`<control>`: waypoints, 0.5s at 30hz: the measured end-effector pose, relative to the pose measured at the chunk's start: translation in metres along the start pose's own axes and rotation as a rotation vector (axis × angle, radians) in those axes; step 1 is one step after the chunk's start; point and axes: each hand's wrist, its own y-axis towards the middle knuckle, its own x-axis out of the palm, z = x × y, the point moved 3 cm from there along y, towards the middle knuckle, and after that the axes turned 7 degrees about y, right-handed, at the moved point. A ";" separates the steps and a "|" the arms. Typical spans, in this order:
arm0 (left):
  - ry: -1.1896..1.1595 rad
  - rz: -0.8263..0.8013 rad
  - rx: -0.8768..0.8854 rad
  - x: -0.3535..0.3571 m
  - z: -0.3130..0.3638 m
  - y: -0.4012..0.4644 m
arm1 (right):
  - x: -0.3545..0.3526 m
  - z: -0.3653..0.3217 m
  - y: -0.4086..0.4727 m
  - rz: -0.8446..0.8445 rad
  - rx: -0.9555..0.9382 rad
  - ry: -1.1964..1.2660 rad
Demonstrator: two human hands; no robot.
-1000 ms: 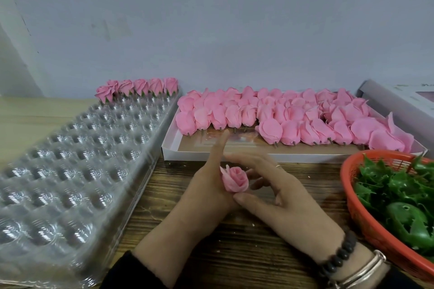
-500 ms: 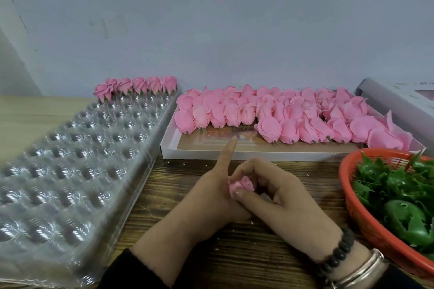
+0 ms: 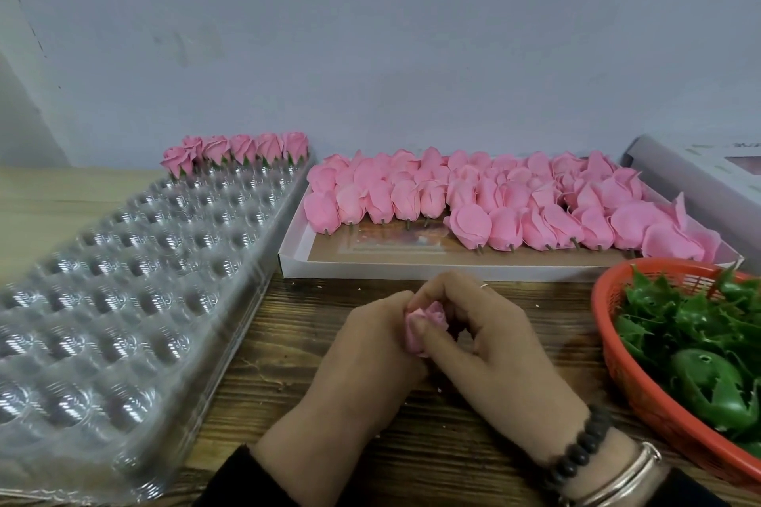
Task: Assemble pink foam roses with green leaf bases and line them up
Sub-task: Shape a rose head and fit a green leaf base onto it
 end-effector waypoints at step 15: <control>-0.326 0.109 -0.085 -0.002 -0.002 0.000 | -0.012 0.008 0.001 0.342 0.077 0.178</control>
